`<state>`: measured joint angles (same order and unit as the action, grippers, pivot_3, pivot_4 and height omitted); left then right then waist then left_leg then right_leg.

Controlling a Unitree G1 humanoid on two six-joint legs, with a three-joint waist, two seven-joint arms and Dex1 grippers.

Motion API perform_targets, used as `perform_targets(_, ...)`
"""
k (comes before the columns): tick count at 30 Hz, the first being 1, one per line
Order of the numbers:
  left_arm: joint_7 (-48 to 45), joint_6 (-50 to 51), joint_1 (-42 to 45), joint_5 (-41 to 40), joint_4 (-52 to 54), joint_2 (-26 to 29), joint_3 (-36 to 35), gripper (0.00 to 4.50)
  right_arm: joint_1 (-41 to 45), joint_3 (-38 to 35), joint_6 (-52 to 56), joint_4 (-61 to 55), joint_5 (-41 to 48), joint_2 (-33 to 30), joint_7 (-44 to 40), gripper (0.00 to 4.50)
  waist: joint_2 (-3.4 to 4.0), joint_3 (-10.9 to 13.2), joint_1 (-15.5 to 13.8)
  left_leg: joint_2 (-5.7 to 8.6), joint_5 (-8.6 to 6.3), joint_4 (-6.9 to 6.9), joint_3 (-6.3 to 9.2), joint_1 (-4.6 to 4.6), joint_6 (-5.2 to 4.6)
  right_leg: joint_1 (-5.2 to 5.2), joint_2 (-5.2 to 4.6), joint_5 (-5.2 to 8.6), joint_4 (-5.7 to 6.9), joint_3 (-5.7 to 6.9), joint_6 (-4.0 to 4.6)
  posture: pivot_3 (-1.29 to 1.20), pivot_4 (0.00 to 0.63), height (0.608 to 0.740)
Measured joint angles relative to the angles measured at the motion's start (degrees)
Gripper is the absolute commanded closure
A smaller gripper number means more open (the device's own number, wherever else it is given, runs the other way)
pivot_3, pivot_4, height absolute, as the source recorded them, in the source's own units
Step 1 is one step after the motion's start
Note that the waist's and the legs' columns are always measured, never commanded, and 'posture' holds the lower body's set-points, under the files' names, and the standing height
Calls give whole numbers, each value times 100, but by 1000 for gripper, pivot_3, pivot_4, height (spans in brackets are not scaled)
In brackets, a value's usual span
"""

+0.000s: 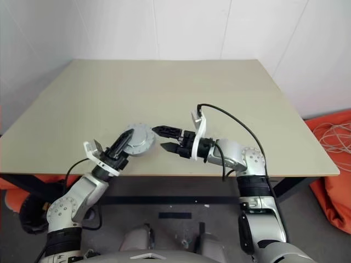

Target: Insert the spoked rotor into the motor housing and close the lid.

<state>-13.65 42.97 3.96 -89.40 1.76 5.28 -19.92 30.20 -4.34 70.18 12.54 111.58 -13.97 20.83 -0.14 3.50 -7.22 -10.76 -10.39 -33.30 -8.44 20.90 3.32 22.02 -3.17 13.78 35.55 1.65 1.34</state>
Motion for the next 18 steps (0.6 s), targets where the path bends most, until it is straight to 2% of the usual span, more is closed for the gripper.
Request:
perform_targets(9,1251,-2119,696,1157,-98,-787,-867,2412,20,158,-247,12,-4,-207,65,0,-14,-5,11,0,0,-6,1,17,0,-1,0,-7,-9,2,-7,0,0,740)
perform_targets(18,2321,-3525,1168,1899,-103,-1215,-1341,2412,22,288,-297,12,-154,-216,25,0,-70,-3,5,-1,0,-36,11,24,0,-3,-6,-18,-8,16,-21,0,0,740)
